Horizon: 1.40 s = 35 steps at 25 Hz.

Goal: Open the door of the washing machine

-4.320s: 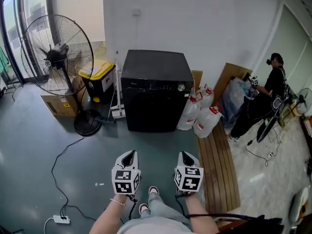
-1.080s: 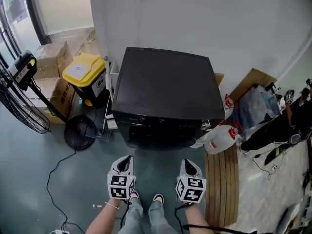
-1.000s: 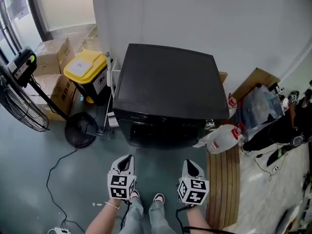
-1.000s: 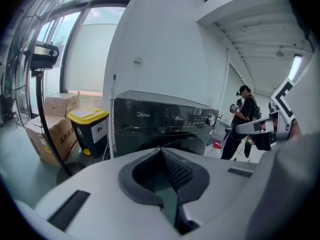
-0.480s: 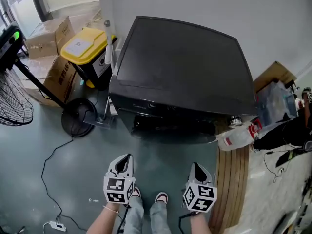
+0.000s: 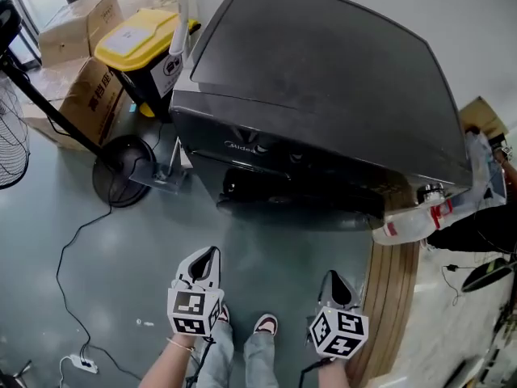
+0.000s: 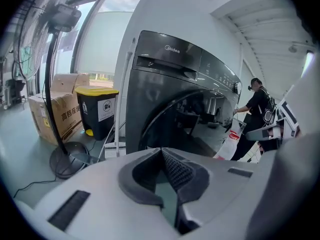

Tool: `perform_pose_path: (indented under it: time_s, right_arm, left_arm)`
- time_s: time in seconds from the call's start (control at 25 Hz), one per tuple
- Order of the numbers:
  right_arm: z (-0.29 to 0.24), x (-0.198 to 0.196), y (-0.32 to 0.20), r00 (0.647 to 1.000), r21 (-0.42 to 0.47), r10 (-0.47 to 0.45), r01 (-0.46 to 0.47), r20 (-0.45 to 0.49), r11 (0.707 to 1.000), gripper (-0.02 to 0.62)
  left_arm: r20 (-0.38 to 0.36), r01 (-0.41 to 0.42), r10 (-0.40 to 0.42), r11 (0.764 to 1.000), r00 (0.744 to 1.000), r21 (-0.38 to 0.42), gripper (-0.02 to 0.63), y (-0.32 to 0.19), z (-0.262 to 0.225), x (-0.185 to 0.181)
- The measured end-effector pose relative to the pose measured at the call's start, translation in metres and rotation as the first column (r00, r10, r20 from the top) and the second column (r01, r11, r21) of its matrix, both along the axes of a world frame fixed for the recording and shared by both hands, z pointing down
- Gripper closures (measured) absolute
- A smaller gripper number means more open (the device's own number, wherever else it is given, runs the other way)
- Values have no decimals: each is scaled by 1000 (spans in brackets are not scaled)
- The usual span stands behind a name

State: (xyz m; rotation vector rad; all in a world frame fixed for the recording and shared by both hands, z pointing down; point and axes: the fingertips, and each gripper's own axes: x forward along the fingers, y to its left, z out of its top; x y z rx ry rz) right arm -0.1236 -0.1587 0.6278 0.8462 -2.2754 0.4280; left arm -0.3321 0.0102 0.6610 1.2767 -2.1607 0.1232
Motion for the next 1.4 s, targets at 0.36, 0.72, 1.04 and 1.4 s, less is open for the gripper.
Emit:
perform_pose_path:
  time_s: [0.36, 0.72, 1.04, 1.4]
  right_arm:
    - [9, 0, 0, 1000, -2, 5, -5, -14, 1000, 589]
    - [10, 1, 0, 999, -17, 28, -28, -18, 999, 589]
    - [14, 5, -2, 997, -34, 73, -74, -27, 997, 589]
    - [16, 10, -8, 990, -36, 137, -138, -36, 990, 589]
  left_arm:
    - [-17, -5, 5, 1000, 1000, 28, 600, -5, 6, -3]
    - [9, -123, 123, 992, 992, 39, 597, -19, 1, -10]
    - [61, -237, 236, 971, 970, 15, 485, -41, -4, -25]
    - [196, -422, 425, 905, 884, -59, 434, -69, -13, -40]
